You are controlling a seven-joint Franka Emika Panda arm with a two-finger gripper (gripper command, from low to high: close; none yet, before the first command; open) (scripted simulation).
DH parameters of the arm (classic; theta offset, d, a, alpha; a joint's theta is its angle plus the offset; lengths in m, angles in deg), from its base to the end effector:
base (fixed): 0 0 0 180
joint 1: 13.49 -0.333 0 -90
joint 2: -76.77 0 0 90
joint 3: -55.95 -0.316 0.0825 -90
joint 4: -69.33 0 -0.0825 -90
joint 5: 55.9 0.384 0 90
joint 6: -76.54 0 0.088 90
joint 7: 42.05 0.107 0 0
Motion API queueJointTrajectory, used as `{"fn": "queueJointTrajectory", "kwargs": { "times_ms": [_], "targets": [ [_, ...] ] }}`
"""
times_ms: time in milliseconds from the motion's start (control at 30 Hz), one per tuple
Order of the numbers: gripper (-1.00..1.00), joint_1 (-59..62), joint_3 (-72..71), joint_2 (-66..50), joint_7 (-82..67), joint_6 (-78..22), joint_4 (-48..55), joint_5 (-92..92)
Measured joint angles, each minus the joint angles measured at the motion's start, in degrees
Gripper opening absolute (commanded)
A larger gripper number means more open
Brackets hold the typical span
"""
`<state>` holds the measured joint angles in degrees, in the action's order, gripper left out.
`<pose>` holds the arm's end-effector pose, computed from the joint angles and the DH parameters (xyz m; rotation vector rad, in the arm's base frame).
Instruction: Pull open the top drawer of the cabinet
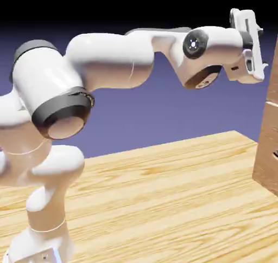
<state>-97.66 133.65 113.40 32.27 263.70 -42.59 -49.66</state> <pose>0.5717 -0.1485 0.6482 -1.0491 1.3458 -0.6788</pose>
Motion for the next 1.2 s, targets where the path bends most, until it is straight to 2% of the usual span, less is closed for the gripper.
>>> {"fn": "queueJointTrajectory", "kwargs": {
  "times_ms": [1033,1100,1200],
  "targets": [
    [0.0,-64.37,59.91,3.06,24.57,10.14,37.84,4.81],
    [0.0,-64.71,60.23,3.08,24.7,10.2,38.04,4.84],
    [0.0,-68.31,63.84,5.83,25.16,7.59,44.27,5.42]
  ]
}}
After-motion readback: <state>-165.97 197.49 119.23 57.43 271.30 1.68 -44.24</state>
